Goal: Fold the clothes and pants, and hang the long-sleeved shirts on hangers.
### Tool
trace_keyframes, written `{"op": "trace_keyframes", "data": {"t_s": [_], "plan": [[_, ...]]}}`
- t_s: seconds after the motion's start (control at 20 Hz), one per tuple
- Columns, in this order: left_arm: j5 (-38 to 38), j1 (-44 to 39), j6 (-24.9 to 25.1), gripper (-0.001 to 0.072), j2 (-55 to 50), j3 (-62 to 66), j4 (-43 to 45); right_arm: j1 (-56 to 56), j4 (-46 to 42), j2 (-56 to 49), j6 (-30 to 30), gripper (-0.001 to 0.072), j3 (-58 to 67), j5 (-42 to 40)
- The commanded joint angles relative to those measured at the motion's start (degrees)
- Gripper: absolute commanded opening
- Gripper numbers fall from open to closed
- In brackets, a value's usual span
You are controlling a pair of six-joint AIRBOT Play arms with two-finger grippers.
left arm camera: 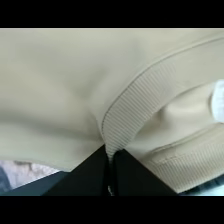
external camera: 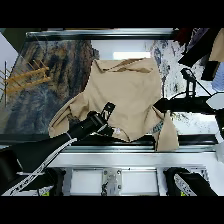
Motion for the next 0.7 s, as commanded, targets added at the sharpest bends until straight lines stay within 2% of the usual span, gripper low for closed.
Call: {"op": "trace_keyframes", "data": {"t_s": [0.0, 0.15, 0.25, 0.3, 0.4, 0.5, 0.65], "plan": [[1.5, 0.1, 0.0, 0.0018, 4.6, 0.1, -0.2, 2.5, -4.5, 0.0, 2.2, 0.0477, 0.0, 2.8], [1.4, 0.1, 0.0, 0.0018, 9.4, 0.1, -1.6, 13.2, -19.1, -0.2, 13.8, 0.0477, 0.0, 5.0], [1.4, 0.1, 0.0, 0.0017, 11.6, 0.1, -3.2, 21.9, -27.0, -0.9, 26.4, 0.0477, -0.1, 5.4], [1.4, 0.1, 0.0, 0.0017, 12.3, 0.1, -3.6, 26.1, -29.4, -1.6, 32.9, 0.0477, -0.1, 5.4], [1.4, 0.1, 0.0, 0.0018, 12.9, 0.0, -4.8, 33.4, -31.5, -4.0, 41.7, 0.0477, -0.1, 5.3], [1.2, 0.0, 0.0, 0.0017, 12.7, 0.0, -4.8, 39.6, -31.3, -8.0, 46.4, 0.0479, -0.1, 4.5], [1.2, 0.1, 0.0, 0.0018, 12.7, 0.1, -4.7, 46.5, -31.4, -14.6, 50.3, 0.0488, -0.1, 2.3]]}}
